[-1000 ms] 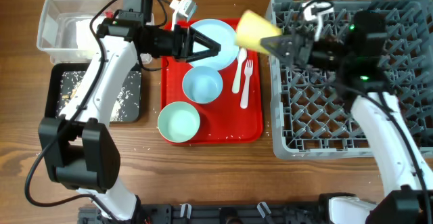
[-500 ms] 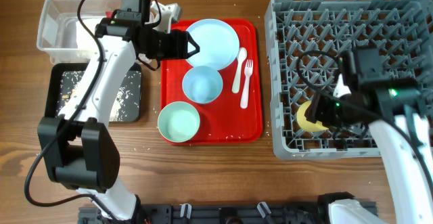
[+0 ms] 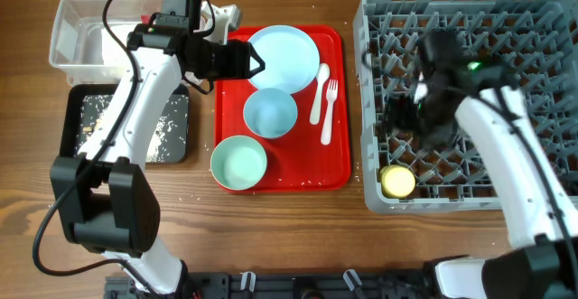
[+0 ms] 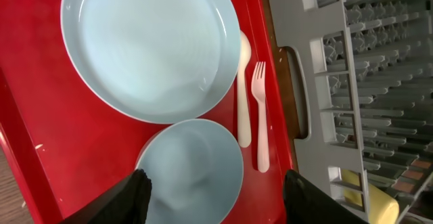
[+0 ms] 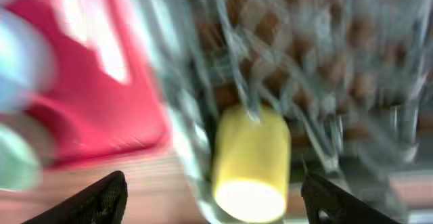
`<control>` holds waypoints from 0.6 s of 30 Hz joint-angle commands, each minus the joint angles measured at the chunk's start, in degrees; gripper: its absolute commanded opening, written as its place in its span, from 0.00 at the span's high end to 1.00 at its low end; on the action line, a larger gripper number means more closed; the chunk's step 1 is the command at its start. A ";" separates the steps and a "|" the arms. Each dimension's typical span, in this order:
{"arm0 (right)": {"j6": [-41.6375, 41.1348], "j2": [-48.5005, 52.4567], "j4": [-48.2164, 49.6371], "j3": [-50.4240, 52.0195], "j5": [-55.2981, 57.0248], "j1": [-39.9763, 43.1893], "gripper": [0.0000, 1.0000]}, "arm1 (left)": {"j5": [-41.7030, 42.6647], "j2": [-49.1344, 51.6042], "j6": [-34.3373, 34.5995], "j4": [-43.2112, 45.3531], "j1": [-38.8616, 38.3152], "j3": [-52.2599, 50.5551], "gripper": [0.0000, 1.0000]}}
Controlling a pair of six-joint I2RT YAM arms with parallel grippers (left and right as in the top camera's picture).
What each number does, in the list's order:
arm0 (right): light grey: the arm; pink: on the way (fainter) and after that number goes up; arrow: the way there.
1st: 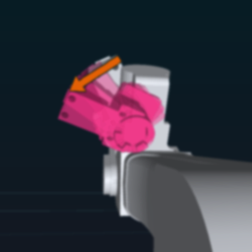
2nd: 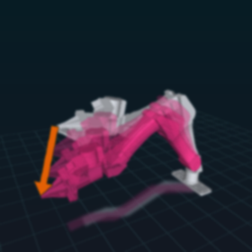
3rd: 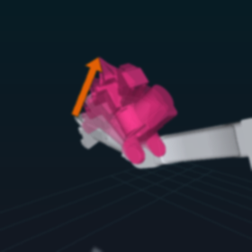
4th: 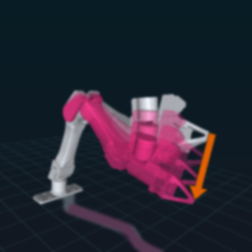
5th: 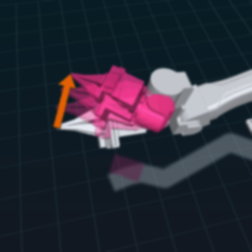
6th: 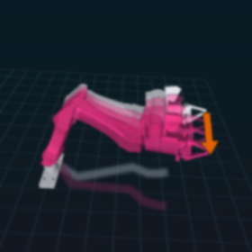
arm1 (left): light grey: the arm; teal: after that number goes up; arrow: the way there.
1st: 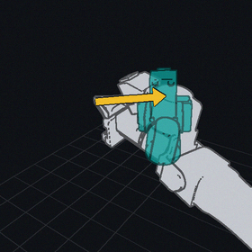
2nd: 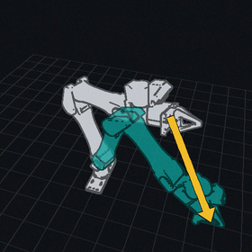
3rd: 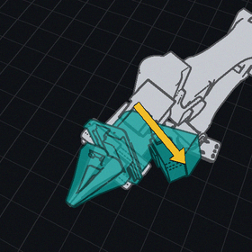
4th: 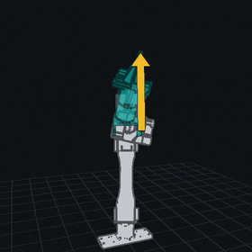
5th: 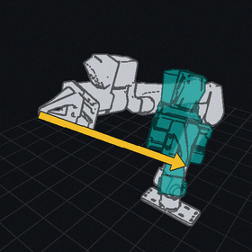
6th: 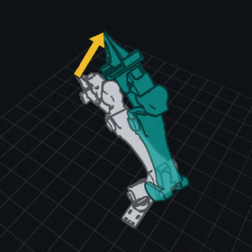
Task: Sort waste into correct bins and load items into the dishwasher rack
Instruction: 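Release the yellow cup in the rack and reach for the blue bowl, then grasp the small blue bowl with the right gripper and place it in the rack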
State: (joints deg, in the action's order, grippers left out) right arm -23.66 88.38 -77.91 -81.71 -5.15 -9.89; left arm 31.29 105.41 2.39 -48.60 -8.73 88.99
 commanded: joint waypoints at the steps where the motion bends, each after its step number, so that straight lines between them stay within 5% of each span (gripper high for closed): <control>1: 2.91 -0.09 5.09 -12.44 -4.76 -0.24 0.16 | -3.34 -0.83 -0.26 -1.81 -2.08 0.63 0.41; 3: 1.55 0.52 14.45 -12.28 -9.46 -1.44 0.17 | -10.43 -0.83 0.92 -3.15 -4.20 0.63 0.41; 7: -5.40 8.41 26.25 -11.96 -8.52 -9.62 0.31 | -24.57 -0.83 16.20 -3.30 -2.82 0.66 0.43; 14: -11.43 30.42 30.36 -11.96 -8.11 -20.20 0.49 | -25.20 -1.40 16.48 -4.00 7.15 0.66 0.40; 15: -11.43 32.65 30.58 -11.96 -8.83 -20.90 0.62 | -25.18 -1.40 16.50 -3.98 8.39 0.66 0.37; 16: -11.45 34.56 30.84 -11.96 -9.22 -21.53 0.67 | -25.20 -1.40 16.48 -3.98 9.22 0.66 0.22; 18: -11.47 35.93 31.76 -11.96 -11.56 -21.77 0.68 | -25.20 -1.40 16.48 -3.98 9.94 0.66 0.03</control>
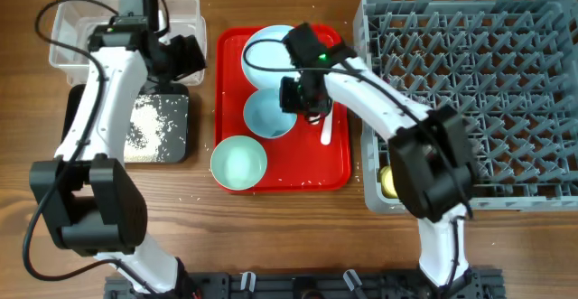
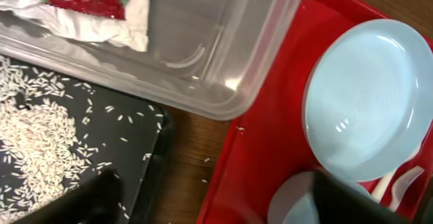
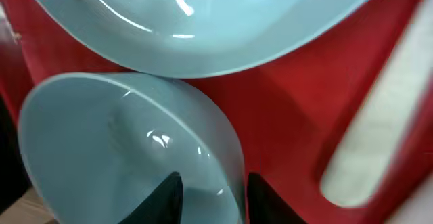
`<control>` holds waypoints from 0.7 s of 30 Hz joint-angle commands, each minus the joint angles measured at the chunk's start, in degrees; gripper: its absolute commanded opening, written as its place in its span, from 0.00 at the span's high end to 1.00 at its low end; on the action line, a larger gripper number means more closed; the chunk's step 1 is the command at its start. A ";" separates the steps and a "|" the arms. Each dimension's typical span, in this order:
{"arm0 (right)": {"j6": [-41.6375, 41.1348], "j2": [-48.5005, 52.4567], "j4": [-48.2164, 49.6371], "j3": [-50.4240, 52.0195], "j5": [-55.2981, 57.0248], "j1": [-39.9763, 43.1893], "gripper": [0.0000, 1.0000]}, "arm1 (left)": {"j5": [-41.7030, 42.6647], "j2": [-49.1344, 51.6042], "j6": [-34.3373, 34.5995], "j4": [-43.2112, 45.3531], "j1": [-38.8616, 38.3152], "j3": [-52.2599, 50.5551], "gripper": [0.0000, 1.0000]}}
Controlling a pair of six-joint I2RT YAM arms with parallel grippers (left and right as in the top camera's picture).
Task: Sort waste into correct bins and load items into the dishwasher rack
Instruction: 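Grasp the small blue bowl with the right gripper and place it in the rack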
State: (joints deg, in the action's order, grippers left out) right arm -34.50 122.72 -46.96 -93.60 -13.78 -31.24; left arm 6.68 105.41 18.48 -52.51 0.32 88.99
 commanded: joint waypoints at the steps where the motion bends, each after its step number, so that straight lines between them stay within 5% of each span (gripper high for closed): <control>1: -0.72 1.57 1.09 -0.09 -2.89 -0.39 0.79 | -0.59 -1.40 0.42 -0.07 0.94 0.66 0.00; 4: -1.51 1.49 0.74 -0.09 -2.86 -0.39 0.96 | -0.57 -1.40 0.39 -0.07 0.94 0.66 0.00; 9: 0.04 -9.31 -2.45 -1.20 3.45 4.15 0.96 | -0.57 -1.40 0.42 -0.07 0.94 0.66 0.00; 15: 0.33 -31.17 -10.78 -1.22 60.94 11.72 0.96 | -0.57 -1.40 0.42 -0.07 0.94 0.66 0.00; 18: 14.36 -28.81 -1.84 -0.70 76.39 11.87 0.96 | -0.57 -1.40 0.42 -0.07 0.94 0.66 0.00; 21: 38.95 -20.35 20.79 -0.61 83.67 11.89 0.96 | -0.57 -1.40 0.42 -0.07 0.94 0.66 0.00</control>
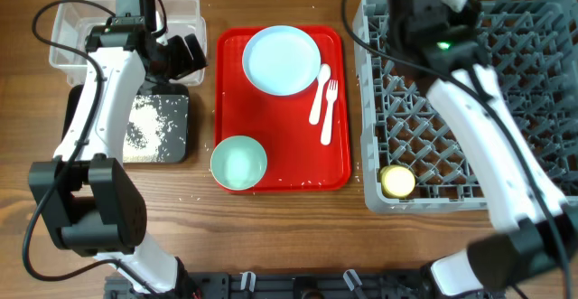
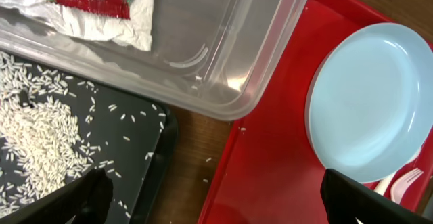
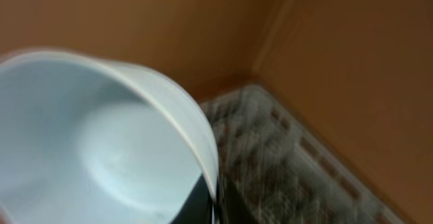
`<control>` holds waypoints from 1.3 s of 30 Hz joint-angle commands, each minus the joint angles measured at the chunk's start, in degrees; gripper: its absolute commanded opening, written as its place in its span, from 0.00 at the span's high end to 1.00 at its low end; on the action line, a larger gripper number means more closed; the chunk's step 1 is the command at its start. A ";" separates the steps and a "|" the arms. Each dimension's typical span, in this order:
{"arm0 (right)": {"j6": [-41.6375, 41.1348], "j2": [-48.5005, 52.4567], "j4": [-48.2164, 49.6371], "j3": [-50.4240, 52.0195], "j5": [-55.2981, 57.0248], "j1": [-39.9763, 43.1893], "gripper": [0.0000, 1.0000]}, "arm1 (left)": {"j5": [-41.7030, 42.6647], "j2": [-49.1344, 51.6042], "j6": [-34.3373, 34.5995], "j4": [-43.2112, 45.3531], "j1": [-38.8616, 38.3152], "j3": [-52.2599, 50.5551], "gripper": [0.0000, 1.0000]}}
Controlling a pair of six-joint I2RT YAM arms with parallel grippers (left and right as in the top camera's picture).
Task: Sort waste into correct bins and load items into the dishwasher rack
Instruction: 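Grasp the small blue bowl with the right gripper and place it in the rack, then grasp the mint-green bowl with the right gripper and place it in the rack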
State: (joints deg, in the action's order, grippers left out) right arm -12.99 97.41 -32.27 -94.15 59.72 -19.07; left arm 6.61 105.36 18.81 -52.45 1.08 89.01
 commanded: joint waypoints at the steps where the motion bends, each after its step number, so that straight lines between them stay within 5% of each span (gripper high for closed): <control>1: 27.26 8.72 15.89 -0.07 12.57 -0.28 0.96 | -0.50 -1.36 0.09 -0.13 0.15 0.63 0.00; 6: 55.25 22.23 44.09 -0.07 12.68 -0.04 0.96 | -0.50 -1.33 0.07 -0.13 0.17 0.63 0.00; 16: 54.82 30.23 45.24 0.00 11.80 2.25 0.96 | -0.50 -1.36 0.09 -0.13 0.15 0.63 0.00; 22: 54.75 30.29 37.07 0.04 4.68 -0.15 0.95 | -0.50 -1.36 0.09 -0.13 0.17 0.63 0.00; 27: 54.80 30.32 35.17 0.04 4.72 -2.54 0.87 | -0.50 -1.36 0.07 -0.13 0.15 0.63 0.00; 35: 53.90 30.21 36.81 0.04 5.42 -6.27 0.26 | -0.50 -1.36 0.07 -0.11 0.17 0.63 0.00; 39: 46.49 26.32 38.21 0.04 0.83 -7.82 0.11 | -0.50 -1.36 0.09 -0.13 0.17 0.63 0.00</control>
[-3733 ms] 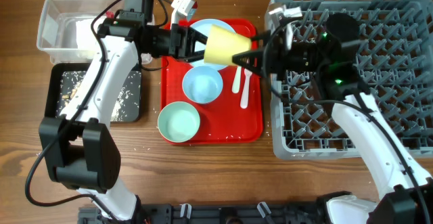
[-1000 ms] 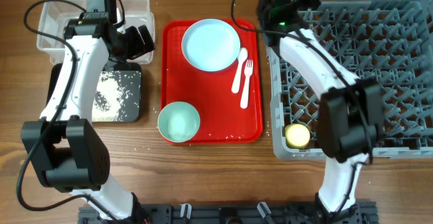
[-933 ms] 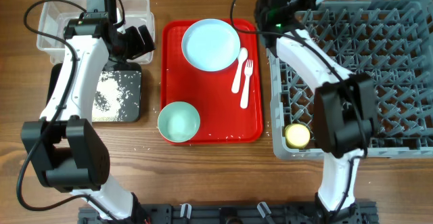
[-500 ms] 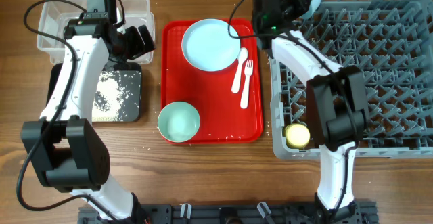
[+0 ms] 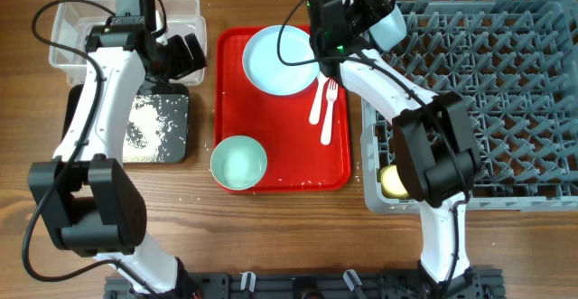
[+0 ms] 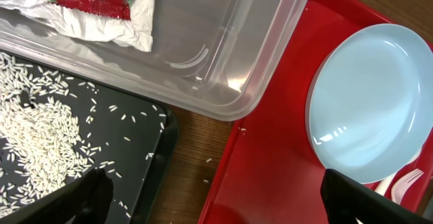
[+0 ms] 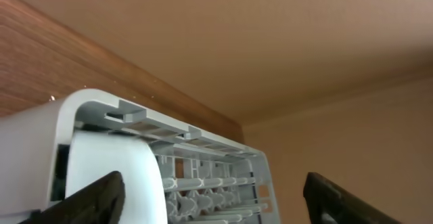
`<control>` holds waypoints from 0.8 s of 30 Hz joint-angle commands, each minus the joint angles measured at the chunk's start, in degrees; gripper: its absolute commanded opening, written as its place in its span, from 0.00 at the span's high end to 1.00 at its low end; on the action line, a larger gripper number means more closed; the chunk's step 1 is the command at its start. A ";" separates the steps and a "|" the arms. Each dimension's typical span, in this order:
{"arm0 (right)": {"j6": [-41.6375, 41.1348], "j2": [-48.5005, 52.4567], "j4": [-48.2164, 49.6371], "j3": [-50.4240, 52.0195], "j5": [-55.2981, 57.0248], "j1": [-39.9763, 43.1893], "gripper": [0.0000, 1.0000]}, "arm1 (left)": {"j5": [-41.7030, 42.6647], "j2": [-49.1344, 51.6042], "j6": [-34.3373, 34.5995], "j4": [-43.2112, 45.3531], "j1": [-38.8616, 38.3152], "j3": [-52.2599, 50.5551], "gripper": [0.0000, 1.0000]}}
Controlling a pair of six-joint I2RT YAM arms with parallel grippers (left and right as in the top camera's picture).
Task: Sort waste into correct bins and load items into the dishwasher rack
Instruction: 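Grasp the mint-green bowl with the right gripper and place it in the rack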
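Note:
A light blue bowl (image 5: 391, 26) sits tilted in the far left corner of the grey dishwasher rack (image 5: 506, 100). My right gripper (image 5: 372, 6) hovers just beside it, open. In the right wrist view the bowl (image 7: 111, 182) shows pale by the left finger, inside the rack corner (image 7: 203, 183), with the right gripper (image 7: 213, 200) empty. On the red tray (image 5: 271, 145) lie a blue plate (image 5: 280, 60), a white spoon (image 5: 318, 96), a white fork (image 5: 329, 111) and a green bowl (image 5: 238, 162). My left gripper (image 5: 188, 55) (image 6: 216, 207) is open over the bins' edge.
A clear bin (image 5: 81, 28) at the far left holds a white napkin and red wrapper. In front of it a black tray (image 5: 144, 123) holds scattered rice. A yellow cup (image 5: 397, 182) lies in the rack's near left corner.
My right gripper was shut on the blue bowl near the rack's far left. It is now open, and the bowl rests in that corner of the rack. The left arm has not moved.
First my left gripper hung open over the tray's plate and blue bowl, my right one by the yellow cup in the rack. Then the left was back over the bins and the right at the blue bowl. Then the bowl was off the tray, held; now it is in the rack.

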State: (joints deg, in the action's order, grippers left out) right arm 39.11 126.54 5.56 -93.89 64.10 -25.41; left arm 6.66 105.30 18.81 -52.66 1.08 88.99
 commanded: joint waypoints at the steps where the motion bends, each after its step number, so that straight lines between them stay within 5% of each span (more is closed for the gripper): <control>1: -7.61 -4.44 0.37 -0.22 -5.25 -1.97 0.11 | -0.55 -1.29 0.07 0.09 0.17 0.66 0.00; 5: -32.37 -13.25 -19.67 -0.22 -21.03 -4.83 0.10 | -0.55 -1.29 0.07 0.09 0.17 0.66 0.00; 7: -43.69 -17.07 -38.14 -0.22 -53.86 -6.23 0.05 | -0.55 -1.29 0.07 0.09 0.15 0.66 0.00; 10: -52.00 -16.52 -48.41 0.42 -93.64 -6.34 0.01 | -0.57 -1.29 0.09 0.09 0.15 0.66 0.00; 12: -66.03 -15.74 -48.54 5.77 -93.22 -8.07 0.04 | -0.55 -1.29 0.09 0.09 0.15 0.66 0.00; 15: -76.35 -15.69 -44.04 15.19 -90.68 -11.93 0.22 | -0.55 -1.29 0.09 0.09 0.15 0.66 0.00; 23: -82.62 -10.97 -41.66 19.21 -89.88 -16.13 0.49 | -0.55 -1.29 0.09 0.09 0.17 0.66 0.00; 24: -82.62 -10.60 -41.68 19.17 -90.53 -15.69 0.61 | -0.57 -1.27 0.07 0.09 0.17 0.66 0.00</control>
State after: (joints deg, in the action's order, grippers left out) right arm -41.67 113.34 -35.97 -74.87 -24.43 -41.65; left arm 6.66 105.30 18.81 -52.69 1.08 88.99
